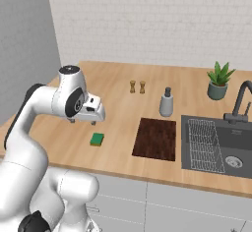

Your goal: Pick up the sponge from the counter and clean the cutting board by briefly scrubbing or pressing down on the cutting board. Once finished, release the sponge.

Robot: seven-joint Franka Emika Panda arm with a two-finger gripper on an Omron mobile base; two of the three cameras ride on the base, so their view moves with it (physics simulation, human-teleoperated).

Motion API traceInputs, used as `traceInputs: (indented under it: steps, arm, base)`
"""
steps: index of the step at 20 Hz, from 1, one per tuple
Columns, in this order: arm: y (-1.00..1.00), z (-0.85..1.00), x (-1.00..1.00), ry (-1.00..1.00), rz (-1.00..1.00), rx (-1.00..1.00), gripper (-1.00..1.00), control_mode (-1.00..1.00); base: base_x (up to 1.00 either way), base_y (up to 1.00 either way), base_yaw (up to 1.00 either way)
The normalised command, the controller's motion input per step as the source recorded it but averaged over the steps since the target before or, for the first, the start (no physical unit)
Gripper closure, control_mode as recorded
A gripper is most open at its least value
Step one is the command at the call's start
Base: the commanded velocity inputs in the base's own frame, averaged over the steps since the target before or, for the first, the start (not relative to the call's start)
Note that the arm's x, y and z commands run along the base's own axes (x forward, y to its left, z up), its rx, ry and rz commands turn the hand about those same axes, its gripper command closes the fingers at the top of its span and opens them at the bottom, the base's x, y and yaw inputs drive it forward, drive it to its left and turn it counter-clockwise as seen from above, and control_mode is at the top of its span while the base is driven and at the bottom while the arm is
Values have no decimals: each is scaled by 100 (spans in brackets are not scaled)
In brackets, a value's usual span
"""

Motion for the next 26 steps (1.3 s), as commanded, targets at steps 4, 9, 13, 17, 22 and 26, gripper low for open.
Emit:
traceInputs:
  steps: [4,9,13,17,22,26]
  arm:
    - [14,-44,41,0,0,0,-100,-100]
    - [6,-25,34,2,0,0,-100,-100]
    - [1,-28,34,2,0,0,-100,-100]
    - [0,-26,22,0,0,0,-100,-100]
    - [0,-35,9,0,0,0,-100,-100]
    - [4,-48,19,1,0,0,-100,-100]
  base:
    - [0,0,0]
    - [0,0,0]
    - [0,0,0]
    - [0,0,0]
    - [0,0,0]
    - [0,0,0]
